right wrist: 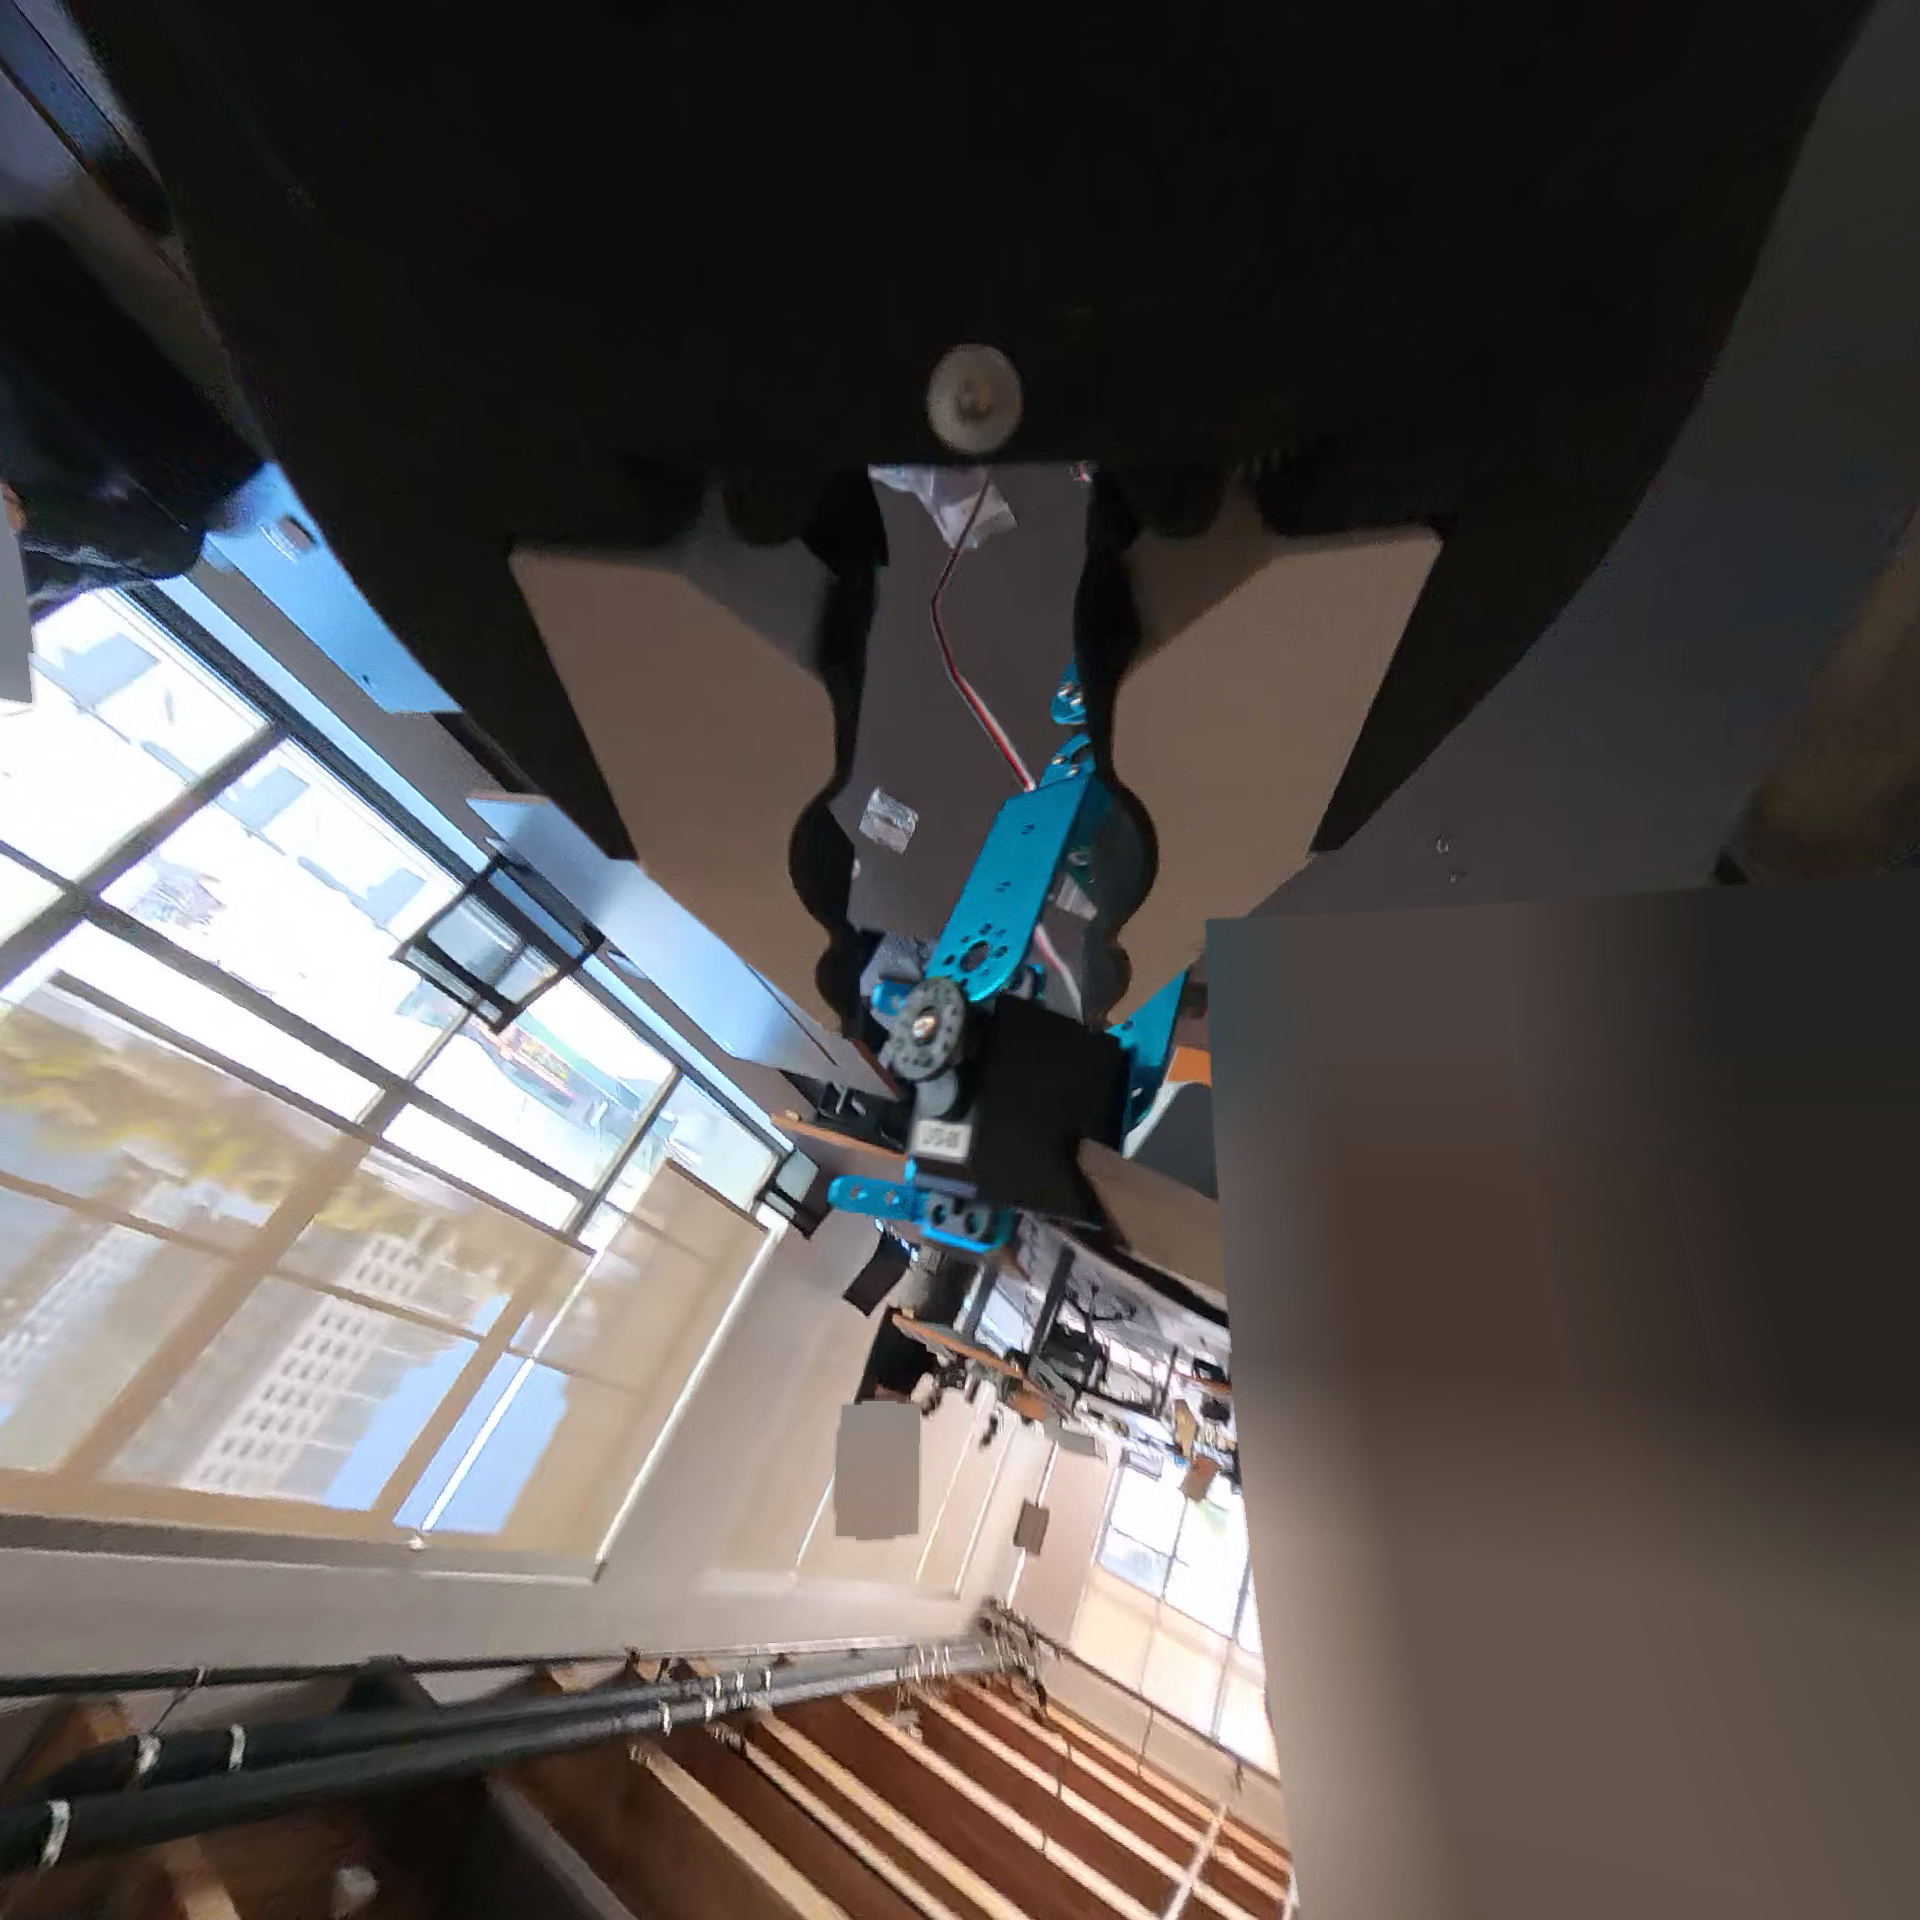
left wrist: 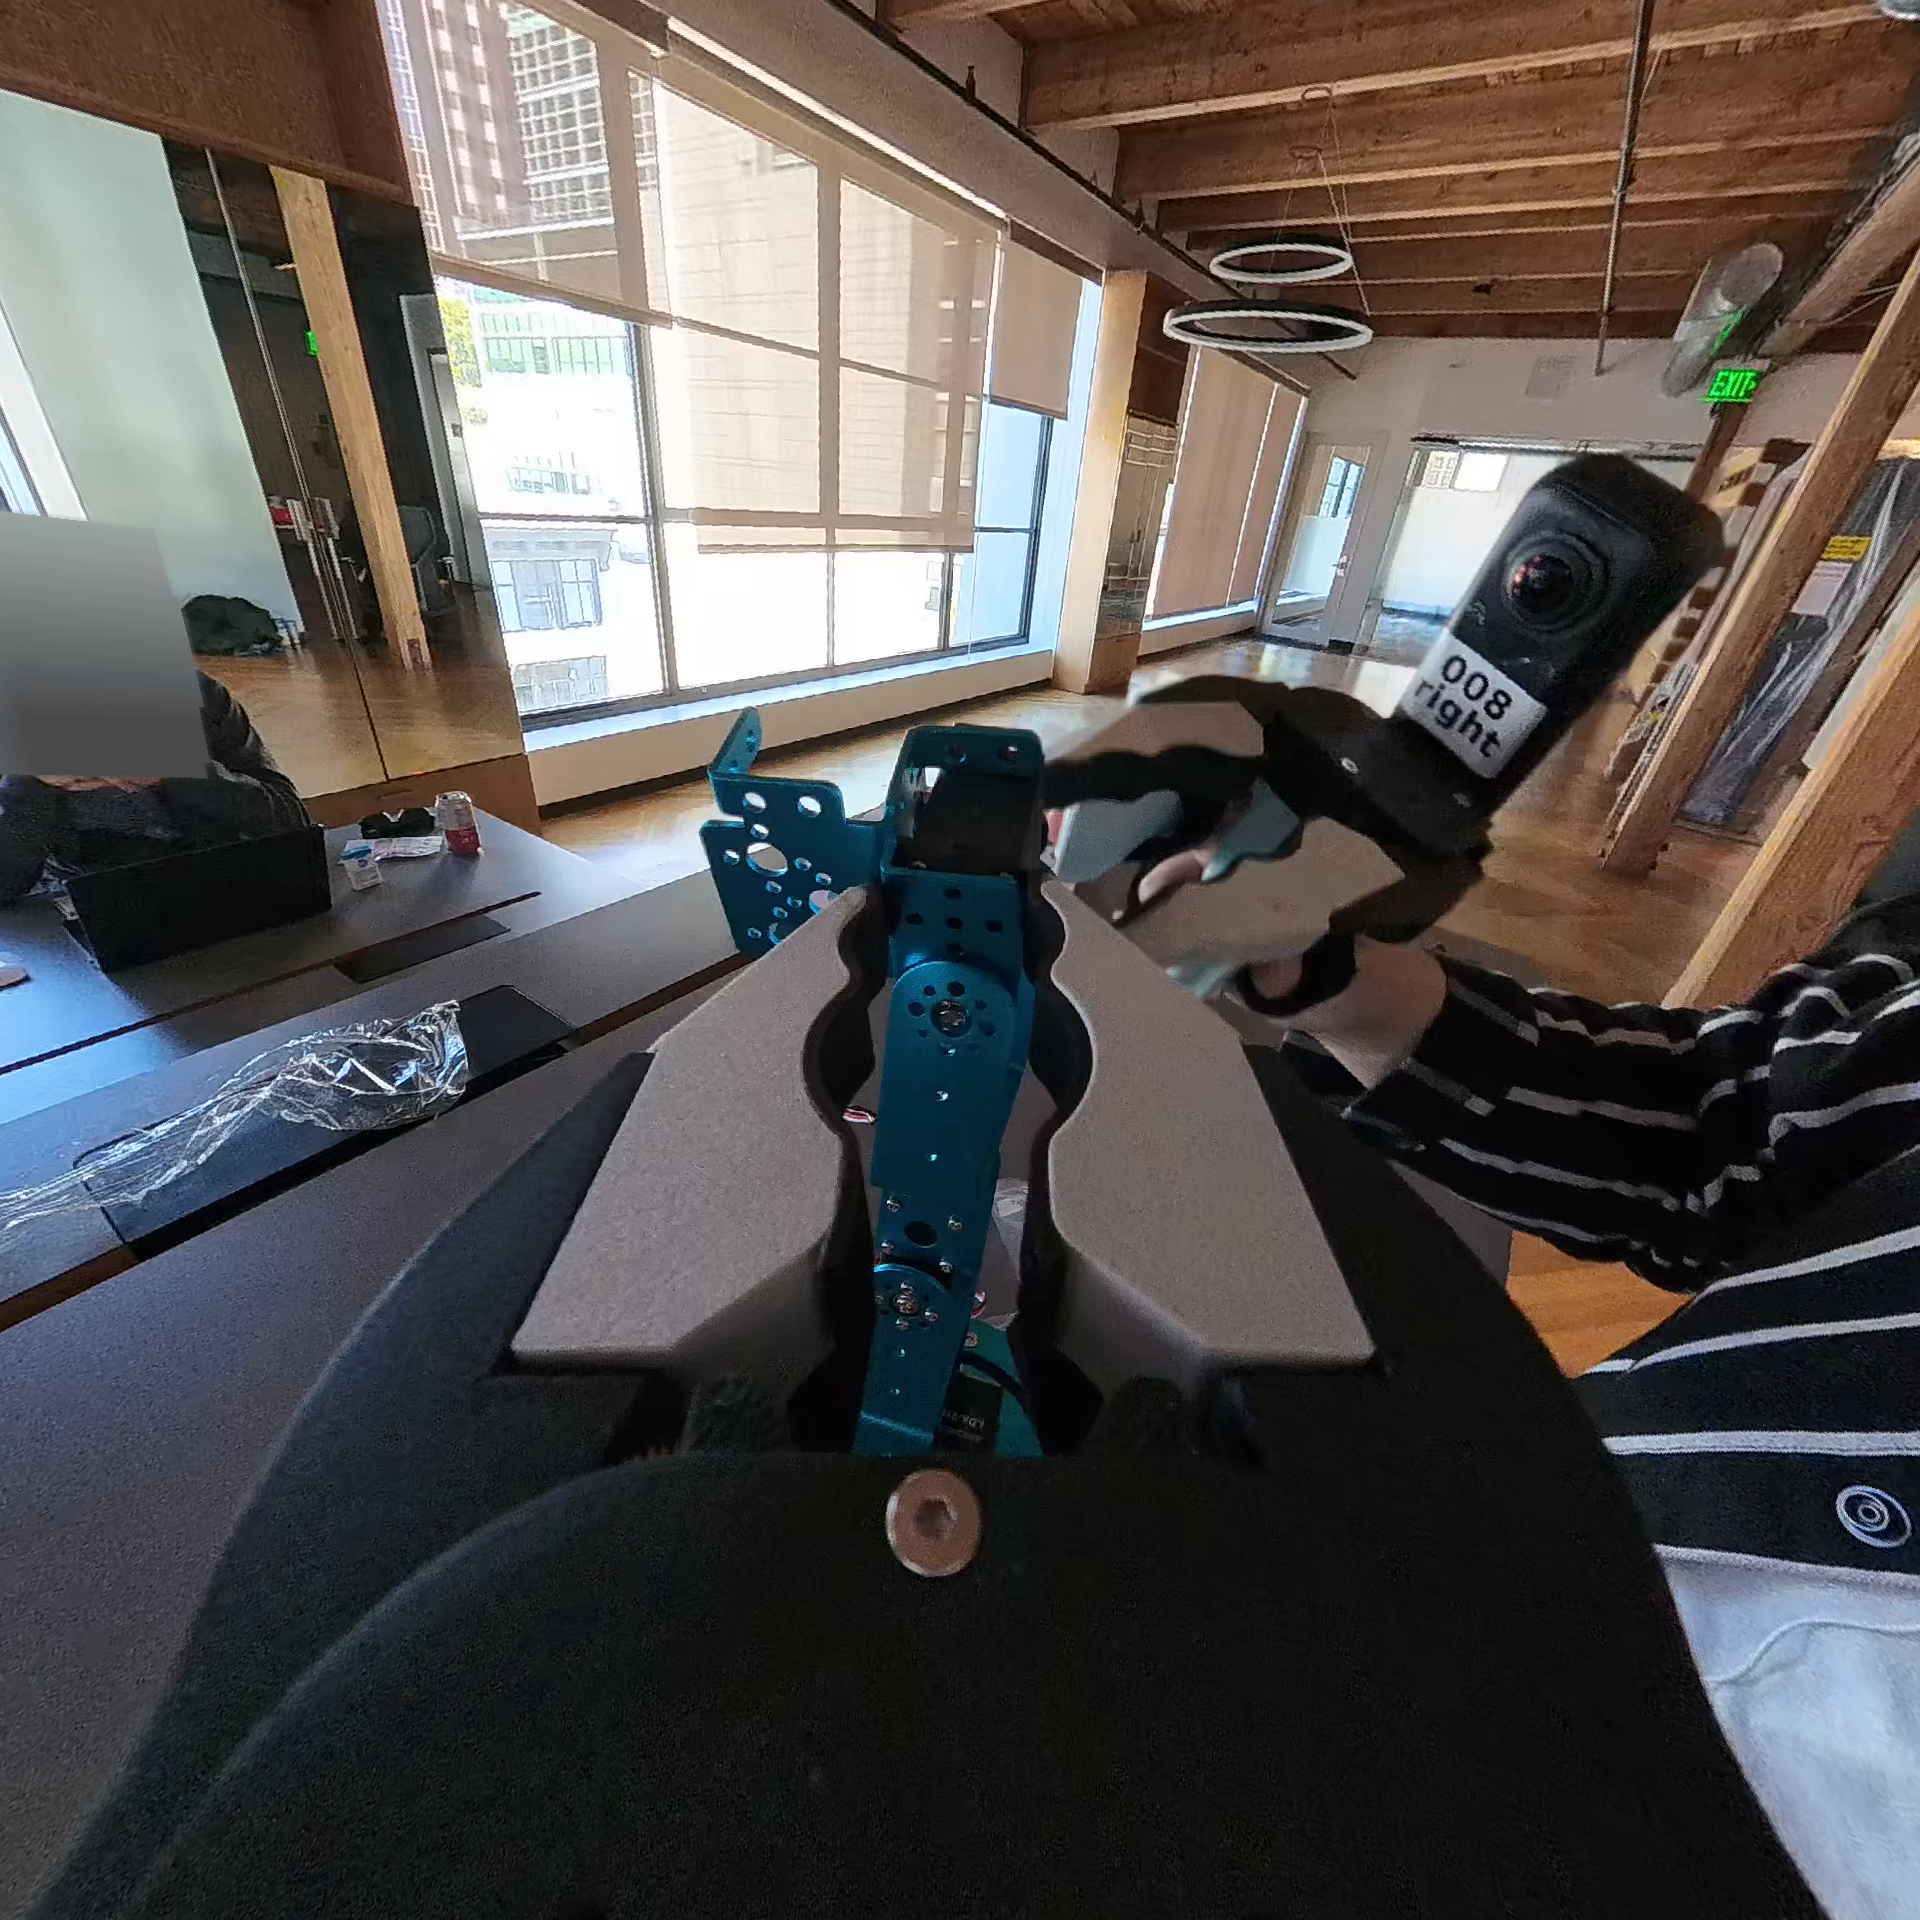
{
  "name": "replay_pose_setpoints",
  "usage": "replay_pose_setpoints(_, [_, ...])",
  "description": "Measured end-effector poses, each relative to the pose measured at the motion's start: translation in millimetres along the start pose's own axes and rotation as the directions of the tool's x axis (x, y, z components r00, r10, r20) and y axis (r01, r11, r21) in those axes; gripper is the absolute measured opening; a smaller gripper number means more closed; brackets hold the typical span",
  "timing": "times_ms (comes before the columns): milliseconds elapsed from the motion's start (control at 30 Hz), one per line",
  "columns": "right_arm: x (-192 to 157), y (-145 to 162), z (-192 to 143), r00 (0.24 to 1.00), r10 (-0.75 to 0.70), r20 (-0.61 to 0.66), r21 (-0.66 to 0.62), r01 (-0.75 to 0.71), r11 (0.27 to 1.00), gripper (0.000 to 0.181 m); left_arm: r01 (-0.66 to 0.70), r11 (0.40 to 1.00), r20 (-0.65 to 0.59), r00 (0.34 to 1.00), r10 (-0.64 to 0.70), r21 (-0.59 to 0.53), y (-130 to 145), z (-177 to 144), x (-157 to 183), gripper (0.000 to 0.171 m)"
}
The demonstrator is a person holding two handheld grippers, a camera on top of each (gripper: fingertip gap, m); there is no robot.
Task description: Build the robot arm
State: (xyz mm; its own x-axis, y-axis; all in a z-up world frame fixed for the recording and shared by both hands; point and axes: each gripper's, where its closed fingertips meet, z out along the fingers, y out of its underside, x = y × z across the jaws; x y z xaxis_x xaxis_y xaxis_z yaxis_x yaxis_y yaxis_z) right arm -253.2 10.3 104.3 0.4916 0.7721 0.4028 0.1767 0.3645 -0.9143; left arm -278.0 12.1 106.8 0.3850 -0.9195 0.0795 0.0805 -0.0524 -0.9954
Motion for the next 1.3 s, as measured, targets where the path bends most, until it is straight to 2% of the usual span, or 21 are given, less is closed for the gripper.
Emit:
replay_pose_setpoints(67, [-6, 7, 6, 0.998, -0.044, -0.033, -0.049, 0.042, 0.998, 0.037, 0.005, 1.0, -0.001, 1.0, -0.005, 0.005, 0, 0, 0, 0.024])
replay_pose_setpoints(200, [-1, 5, 7, 0.961, -0.229, -0.157, -0.087, 0.217, 0.972, 0.026, 0.003, 1.0, 0.006, 1.0, -0.003, 0.005, 0, 0, -1, 0.024])
replay_pose_setpoints(367, [-3, 3, 5, 0.936, -0.298, -0.187, -0.134, 0.276, 0.952, 0.026, 0.01, 1.0, -0.008, 1.0, -0.01, 0.016, -1, -1, 0, 0.024])
replay_pose_setpoints(433, [-3, 4, 3, 0.947, -0.268, -0.176, -0.13, 0.247, 0.96, 0.026, 0.028, 0.999, -0.015, 1.0, -0.027, 0.029, -1, -1, 0, 0.024])
replay_pose_setpoints(567, [-2, 3, -3, 0.963, -0.213, -0.164, -0.097, 0.199, 0.975, 0.011, 0.051, 0.998, -0.03, 0.998, -0.049, 0.045, -1, -1, -1, 0.023])
replay_pose_setpoints(800, [-1, -4, -4, 0.977, -0.163, -0.14, -0.059, 0.157, 0.986, 0.003, 0.066, 0.996, -0.071, 0.996, -0.062, 0.064, -1, -3, 2, 0.024])
replay_pose_setpoints(900, [-6, -6, -6, 0.986, -0.133, -0.096, -0.015, 0.133, 0.991, 0.007, 0.064, 0.995, -0.11, 0.992, -0.055, 0.082, -1, -4, 4, 0.023])
replay_pose_setpoints(1033, [-3, -7, -8, 1.0, 0.025, 0.0, 0.044, -0.025, 0.999, 0.021, 0.055, 0.994, -0.154, 0.987, -0.04, 0.096, 1, -3, 5, 0.024])
replay_pose_setpoints(1100, [-5, -6, -8, 0.991, 0.095, 0.094, 0.056, -0.101, 0.993, 0.025, 0.071, 0.992, -0.182, 0.982, -0.051, 0.106, 1, -3, 6, 0.023])
replay_pose_setpoints(1300, [-2, -2, -7, 0.941, 0.217, 0.258, 0.055, -0.238, 0.97, 0.029, 0.085, 0.99, -0.204, 0.977, -0.061, 0.112, 2, -2, 6, 0.024])
